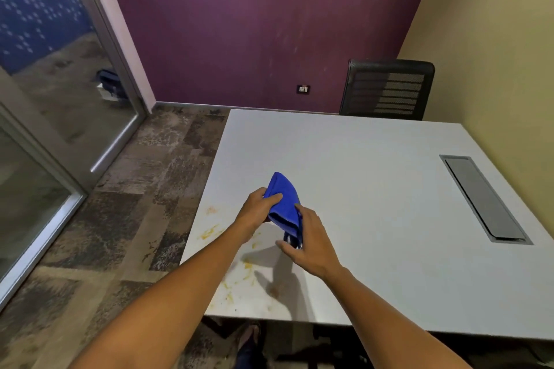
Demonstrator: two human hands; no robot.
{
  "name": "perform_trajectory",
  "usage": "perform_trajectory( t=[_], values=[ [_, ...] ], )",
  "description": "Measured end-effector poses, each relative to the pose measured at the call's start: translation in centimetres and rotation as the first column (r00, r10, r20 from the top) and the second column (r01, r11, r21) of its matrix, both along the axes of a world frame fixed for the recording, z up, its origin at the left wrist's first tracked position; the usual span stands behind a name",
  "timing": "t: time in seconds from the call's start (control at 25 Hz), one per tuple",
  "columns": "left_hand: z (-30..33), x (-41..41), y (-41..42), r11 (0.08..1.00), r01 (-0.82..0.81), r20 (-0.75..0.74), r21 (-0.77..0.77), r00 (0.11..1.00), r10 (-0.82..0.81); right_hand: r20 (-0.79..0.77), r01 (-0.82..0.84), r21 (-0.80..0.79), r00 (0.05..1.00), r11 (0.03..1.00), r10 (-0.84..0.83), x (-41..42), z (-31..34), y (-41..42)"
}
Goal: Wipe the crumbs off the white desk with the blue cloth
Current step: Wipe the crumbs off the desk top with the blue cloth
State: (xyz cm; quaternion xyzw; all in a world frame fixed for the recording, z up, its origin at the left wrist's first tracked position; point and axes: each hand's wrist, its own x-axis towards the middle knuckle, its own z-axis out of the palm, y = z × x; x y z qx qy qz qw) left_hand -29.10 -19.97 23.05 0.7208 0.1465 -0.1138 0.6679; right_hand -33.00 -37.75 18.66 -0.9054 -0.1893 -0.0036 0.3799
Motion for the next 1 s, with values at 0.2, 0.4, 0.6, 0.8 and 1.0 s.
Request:
perform_trajectory(
  t=[0.2, 0.4, 0.6, 0.8, 1.0],
  values=[
    [1.1, -4.6, -2.7, 0.999, -0.009, 0.029, 0.034, 1.0, 0.008, -0.094, 0.137, 0.104, 0.987, 0.985, -0.128, -3.0, 1.4, -1.0],
    [0.4, -8.1, -4.2, 0.992, 0.069, 0.03, -0.104, 0.997, -0.066, -0.304, 0.297, 0.246, 0.927, 0.923, -0.218, -4.7, 1.7, -2.1],
    [-3.2, -11.2, -5.9, 0.899, 0.371, 0.017, 0.232, 0.923, -0.385, -0.71, 0.643, 0.323, 0.65, 0.694, -0.272, -6.1, -1.4, -2.2],
    [-6.7, -13.2, -4.6, 0.806, 0.537, -0.062, 0.248, 0.839, -0.54, -0.546, 0.518, 0.005, 0.718, 0.855, -0.432, -7.6, -3.4, -2.4],
    [-10.0, -13.8, 4.1, 0.859, 0.276, -0.041, 0.431, 0.957, -0.287, -0.266, 0.239, -0.346, 0.902, 0.907, -0.339, -6.8, -4.7, -2.3]
  ],
)
